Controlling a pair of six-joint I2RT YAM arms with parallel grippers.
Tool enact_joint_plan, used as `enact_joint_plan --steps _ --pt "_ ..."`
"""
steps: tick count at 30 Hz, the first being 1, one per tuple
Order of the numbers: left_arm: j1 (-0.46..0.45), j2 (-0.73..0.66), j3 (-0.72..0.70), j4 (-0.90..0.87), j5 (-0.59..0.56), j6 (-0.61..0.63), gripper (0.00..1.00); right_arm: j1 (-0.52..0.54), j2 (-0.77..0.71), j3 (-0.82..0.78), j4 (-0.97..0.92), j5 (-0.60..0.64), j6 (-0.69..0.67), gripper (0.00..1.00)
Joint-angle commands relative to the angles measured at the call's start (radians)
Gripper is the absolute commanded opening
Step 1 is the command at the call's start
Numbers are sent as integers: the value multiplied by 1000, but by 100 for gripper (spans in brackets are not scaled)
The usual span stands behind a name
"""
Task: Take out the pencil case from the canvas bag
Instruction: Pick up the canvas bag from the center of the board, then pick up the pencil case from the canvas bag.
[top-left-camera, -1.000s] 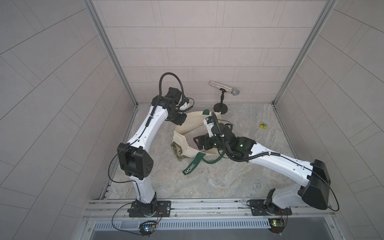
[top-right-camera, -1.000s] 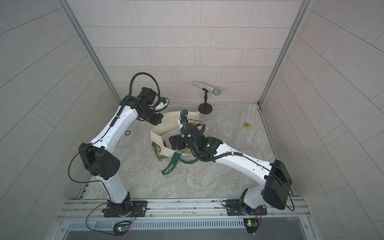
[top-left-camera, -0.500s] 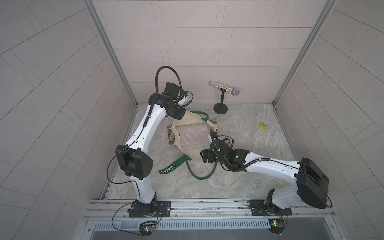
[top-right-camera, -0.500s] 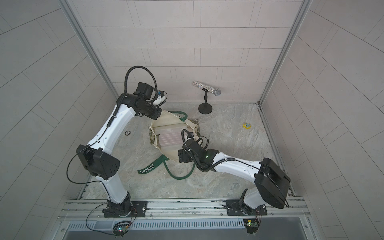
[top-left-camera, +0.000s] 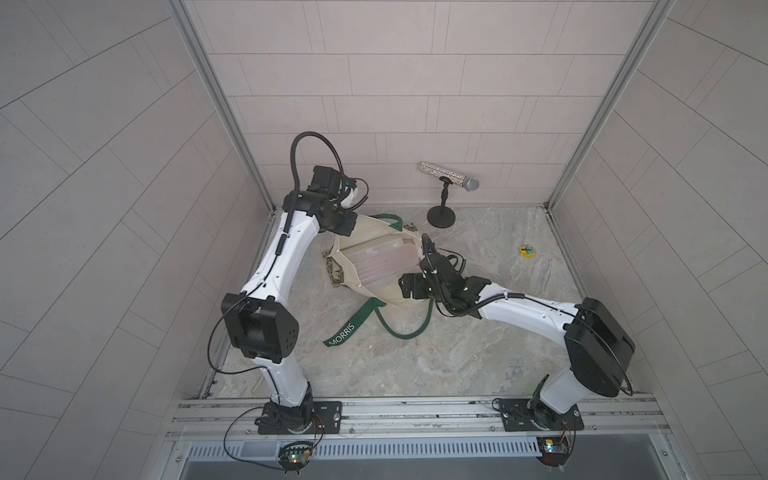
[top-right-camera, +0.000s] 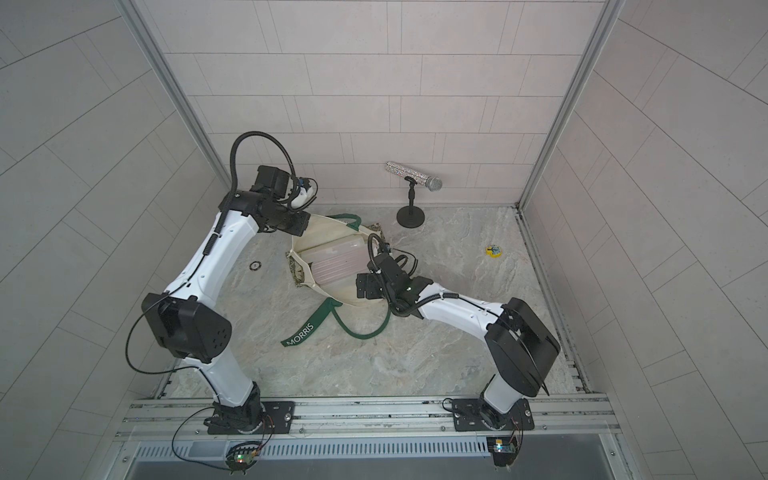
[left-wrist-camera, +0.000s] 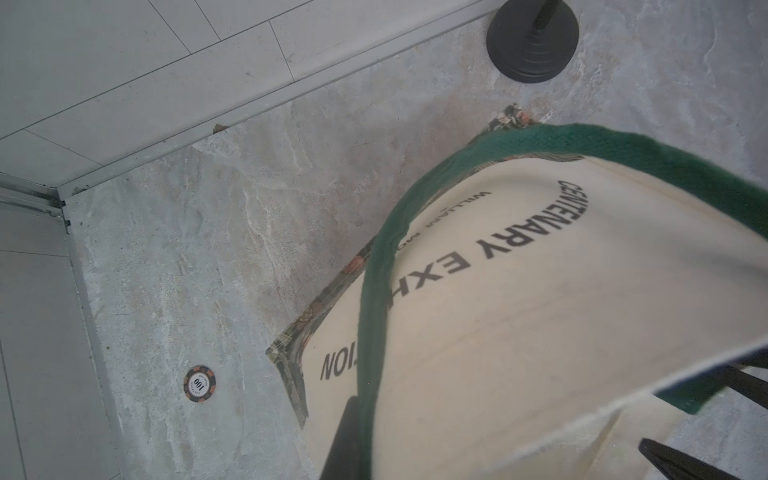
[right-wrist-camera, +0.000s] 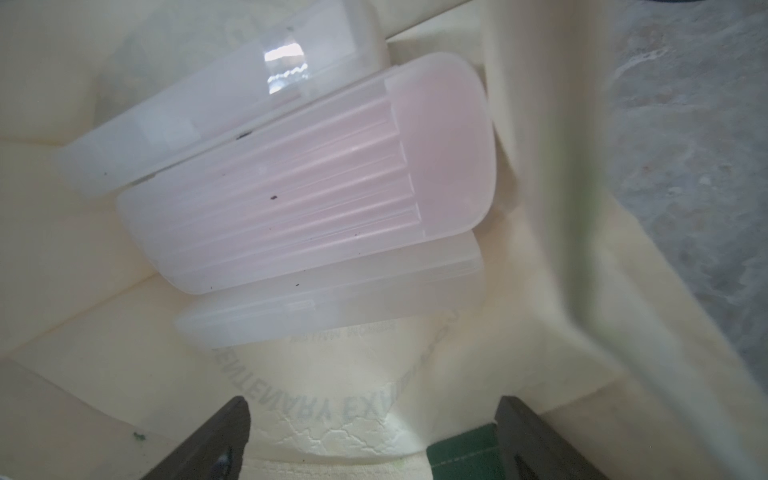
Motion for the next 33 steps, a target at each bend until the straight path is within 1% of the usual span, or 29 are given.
enact_joint_plan --steps 1,3,5,7,9,12,15,20,24,26,29,33 --pt "7 -127 -93 148 134 -2 0 -4 34 38 71 -84 60 95" --pt "7 -169 -173 196 195 -22 0 -2 53 44 124 -129 104 95" --pt "6 -201 -229 220 254 -22 0 5 61 32 187 -168 157 98" --pt "6 -213 -258 220 275 -22 0 21 49 8 244 -169 202 100" --pt "5 -219 -275 214 278 -18 0 42 29 -17 284 -153 236 99" --pt "6 -220 -294 207 284 -16 0 89 7 -51 318 -95 300 100" --pt "5 -219 -304 206 308 -25 0 133 11 -98 391 -51 389 99" --pt "5 -215 -330 224 374 -54 0 176 69 -195 564 10 532 91" --pt "6 -208 -336 229 372 -87 0 180 134 -240 691 41 624 85" --pt "6 -210 -342 227 379 -90 0 180 170 -249 752 59 659 81" --pt "6 -220 -351 225 398 -89 0 181 211 -245 804 78 676 80" --pt "5 -229 -349 198 402 -69 0 182 259 -230 820 120 709 79"
